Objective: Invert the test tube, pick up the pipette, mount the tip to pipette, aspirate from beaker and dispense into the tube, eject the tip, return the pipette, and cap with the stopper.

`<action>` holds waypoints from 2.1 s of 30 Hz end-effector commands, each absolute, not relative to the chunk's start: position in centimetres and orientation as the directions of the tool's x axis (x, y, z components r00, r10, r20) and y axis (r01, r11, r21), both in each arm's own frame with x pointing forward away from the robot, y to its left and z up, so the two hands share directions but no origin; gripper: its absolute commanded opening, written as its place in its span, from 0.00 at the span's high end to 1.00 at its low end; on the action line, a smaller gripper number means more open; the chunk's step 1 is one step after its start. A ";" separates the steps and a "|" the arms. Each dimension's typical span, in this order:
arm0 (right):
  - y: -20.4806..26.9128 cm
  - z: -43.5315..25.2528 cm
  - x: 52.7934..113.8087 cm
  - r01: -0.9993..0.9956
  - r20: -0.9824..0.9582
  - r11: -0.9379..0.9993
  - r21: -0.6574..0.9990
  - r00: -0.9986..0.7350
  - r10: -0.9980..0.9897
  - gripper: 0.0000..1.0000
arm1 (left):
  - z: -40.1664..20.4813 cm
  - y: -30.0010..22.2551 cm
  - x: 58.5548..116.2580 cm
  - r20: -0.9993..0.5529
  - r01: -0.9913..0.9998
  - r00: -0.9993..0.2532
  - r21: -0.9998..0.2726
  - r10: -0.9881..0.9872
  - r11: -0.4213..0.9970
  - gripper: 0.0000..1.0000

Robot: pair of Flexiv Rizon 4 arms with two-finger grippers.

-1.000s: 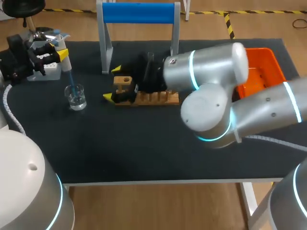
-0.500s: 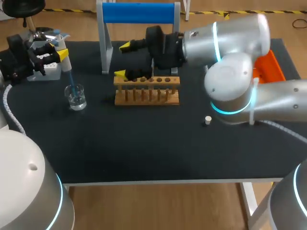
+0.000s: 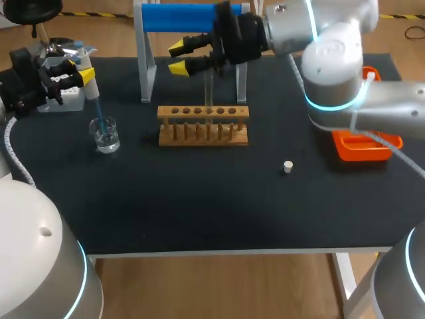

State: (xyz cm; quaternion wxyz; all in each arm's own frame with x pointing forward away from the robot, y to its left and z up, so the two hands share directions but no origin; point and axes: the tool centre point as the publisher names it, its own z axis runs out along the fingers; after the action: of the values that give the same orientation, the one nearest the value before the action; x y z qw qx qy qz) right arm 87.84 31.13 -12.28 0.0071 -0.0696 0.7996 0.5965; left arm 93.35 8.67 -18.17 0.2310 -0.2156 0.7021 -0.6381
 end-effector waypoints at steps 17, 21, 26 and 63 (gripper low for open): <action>37.7 -11.5 91.1 -0.060 0.062 0.240 0.969 -0.880 -0.471 1.00 | -18.2 8.6 93.3 -0.050 -0.007 -0.799 -0.996 -0.600 0.092 1.00; 38.9 -11.8 91.2 -0.061 0.069 0.255 0.965 -0.878 -0.474 1.00 | -18.2 8.6 93.3 -0.050 -0.007 -0.799 -0.996 -0.600 0.092 1.00; 40.1 -12.0 91.6 -0.066 0.070 0.272 0.960 -0.884 -0.462 1.00 | -18.2 8.6 93.3 -0.050 -0.007 -0.799 -0.996 -0.600 0.092 1.00; 46.9 -9.6 92.6 -0.041 -0.011 0.061 0.997 -0.902 -0.431 1.00 | -18.2 8.6 93.3 -0.050 -0.007 -0.799 -0.996 -0.600 0.092 1.00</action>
State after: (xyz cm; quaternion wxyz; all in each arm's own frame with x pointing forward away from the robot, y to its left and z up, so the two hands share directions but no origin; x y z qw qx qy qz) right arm 91.99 45.94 -9.54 -0.1418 -0.1604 0.7143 0.6663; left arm 93.35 8.67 -18.18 0.2313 -0.2157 0.7019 -0.6383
